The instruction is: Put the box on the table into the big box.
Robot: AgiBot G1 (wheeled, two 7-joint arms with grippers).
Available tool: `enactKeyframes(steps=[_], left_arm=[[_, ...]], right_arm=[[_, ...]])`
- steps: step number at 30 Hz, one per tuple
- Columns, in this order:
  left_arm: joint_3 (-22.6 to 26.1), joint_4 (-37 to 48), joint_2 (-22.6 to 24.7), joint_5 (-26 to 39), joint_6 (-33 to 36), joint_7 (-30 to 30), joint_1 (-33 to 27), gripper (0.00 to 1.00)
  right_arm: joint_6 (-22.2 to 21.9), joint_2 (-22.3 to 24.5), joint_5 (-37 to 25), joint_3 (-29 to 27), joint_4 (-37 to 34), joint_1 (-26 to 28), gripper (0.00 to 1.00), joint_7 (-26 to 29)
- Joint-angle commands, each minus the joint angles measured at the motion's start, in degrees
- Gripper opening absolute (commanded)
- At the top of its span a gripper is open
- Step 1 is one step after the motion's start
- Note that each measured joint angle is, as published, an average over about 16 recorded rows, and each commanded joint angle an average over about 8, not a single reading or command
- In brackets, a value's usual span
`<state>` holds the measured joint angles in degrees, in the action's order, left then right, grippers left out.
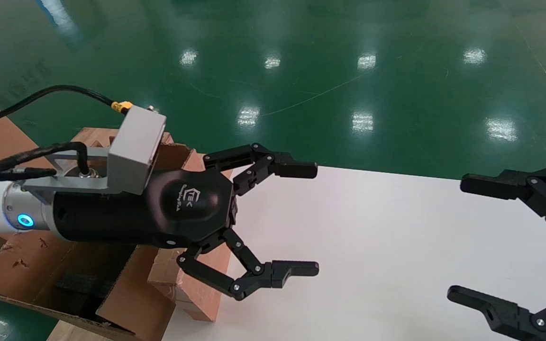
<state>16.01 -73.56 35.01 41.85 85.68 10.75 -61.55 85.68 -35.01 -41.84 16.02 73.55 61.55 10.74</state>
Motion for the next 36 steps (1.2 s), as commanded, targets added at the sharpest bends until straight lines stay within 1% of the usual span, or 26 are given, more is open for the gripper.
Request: enactKeyframes(steps=[1, 14, 20, 29, 32, 36], left_arm=[[0.0, 0.0, 0.0, 0.0, 0.0, 0.0, 0.0, 1.00], [0.1, 0.0, 0.0, 0.1, 0.0, 0.1, 0.0, 1.00], [1.2, -0.5, -0.2, 2.2, -0.9, 1.9, -0.7, 1.00], [5.3, -2.7, -1.3, 11.2, -2.3, 9.1, -5.8, 1.00], [7.0, -3.2, -2.1, 15.7, -2.4, 12.8, -8.7, 1.00], [9.9, -3.8, -2.3, 23.6, -1.9, 18.7, -14.3, 1.00]], right_arm=[[0.0, 0.0, 0.0, 0.0, 0.0, 0.0, 1.00, 0.0], [0.0, 0.0, 0.0, 0.0, 0.0, 0.0, 1.00, 0.0], [0.0, 0.0, 0.0, 0.0, 0.0, 0.0, 1.00, 0.0], [0.0, 0.0, 0.0, 0.1, -0.1, 0.0, 1.00, 0.0], [0.0, 0.0, 0.0, 0.1, -0.1, 0.0, 1.00, -0.1], [0.0, 0.0, 0.0, 0.1, -0.1, 0.0, 1.00, -0.1]])
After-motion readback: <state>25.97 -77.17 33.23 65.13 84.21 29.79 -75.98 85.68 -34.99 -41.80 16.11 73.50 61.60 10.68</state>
